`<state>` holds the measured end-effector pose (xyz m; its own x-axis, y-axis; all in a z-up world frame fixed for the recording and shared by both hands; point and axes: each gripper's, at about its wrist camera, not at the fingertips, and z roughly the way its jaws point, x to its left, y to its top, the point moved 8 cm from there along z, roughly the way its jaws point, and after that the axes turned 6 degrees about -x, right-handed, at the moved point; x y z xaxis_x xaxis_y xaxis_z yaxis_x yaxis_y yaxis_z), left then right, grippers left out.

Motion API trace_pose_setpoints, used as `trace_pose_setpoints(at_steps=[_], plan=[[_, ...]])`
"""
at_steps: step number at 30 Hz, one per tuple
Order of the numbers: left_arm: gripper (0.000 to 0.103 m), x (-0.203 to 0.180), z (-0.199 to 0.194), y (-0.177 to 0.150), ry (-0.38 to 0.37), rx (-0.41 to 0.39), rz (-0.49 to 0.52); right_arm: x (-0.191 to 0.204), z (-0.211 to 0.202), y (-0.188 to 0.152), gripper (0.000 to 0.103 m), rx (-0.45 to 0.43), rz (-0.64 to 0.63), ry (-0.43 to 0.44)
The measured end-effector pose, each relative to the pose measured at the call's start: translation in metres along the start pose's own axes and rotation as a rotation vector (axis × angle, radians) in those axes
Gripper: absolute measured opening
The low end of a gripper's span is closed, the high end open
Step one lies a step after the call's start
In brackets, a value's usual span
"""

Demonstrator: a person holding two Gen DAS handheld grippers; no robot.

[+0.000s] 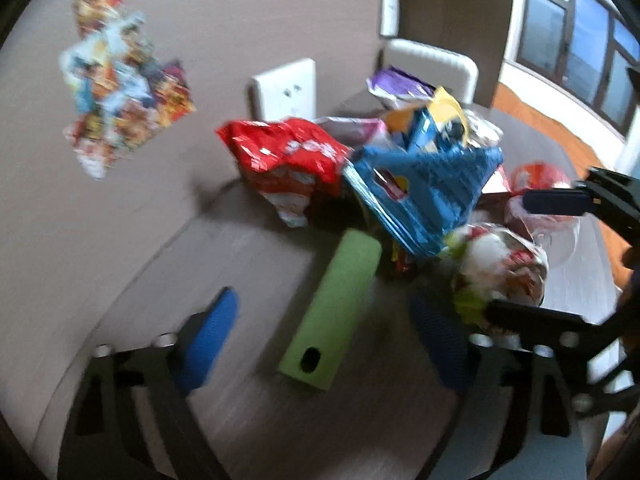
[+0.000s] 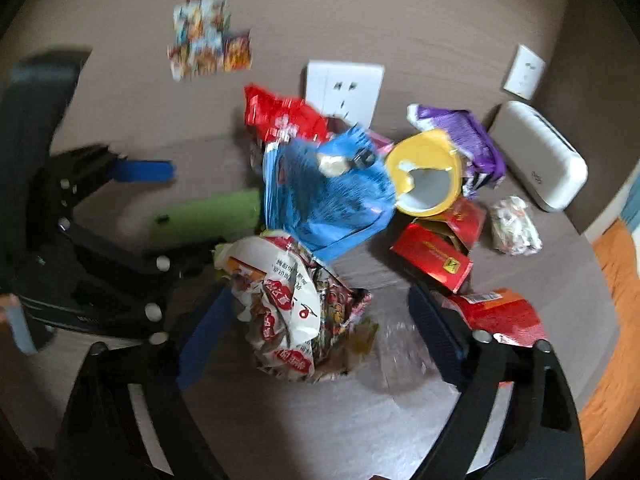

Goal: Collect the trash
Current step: 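Grasp the green tube with the left tool while the right grasps the crumpled wrapper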

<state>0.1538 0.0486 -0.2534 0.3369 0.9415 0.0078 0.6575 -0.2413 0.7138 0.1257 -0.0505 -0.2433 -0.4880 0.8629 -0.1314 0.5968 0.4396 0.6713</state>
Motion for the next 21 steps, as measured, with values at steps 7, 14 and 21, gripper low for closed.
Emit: trace_pose_setpoints(at_steps=[7,14,21], plan=[[0.028,-0.013,0.013,-0.002,-0.063,0.017,0.004,0.009,0.009,-0.006,0.049,0.032,-0.014,0.071],[0.025,-0.023,-0.018,0.009,-0.064,0.002,-0.037,-0.006,-0.042,0.014,0.047,-0.077,0.071,0.104],[0.025,-0.074,-0.074,0.046,-0.051,-0.087,0.023,-0.073,-0.126,0.022,0.047,-0.232,0.255,0.093]])
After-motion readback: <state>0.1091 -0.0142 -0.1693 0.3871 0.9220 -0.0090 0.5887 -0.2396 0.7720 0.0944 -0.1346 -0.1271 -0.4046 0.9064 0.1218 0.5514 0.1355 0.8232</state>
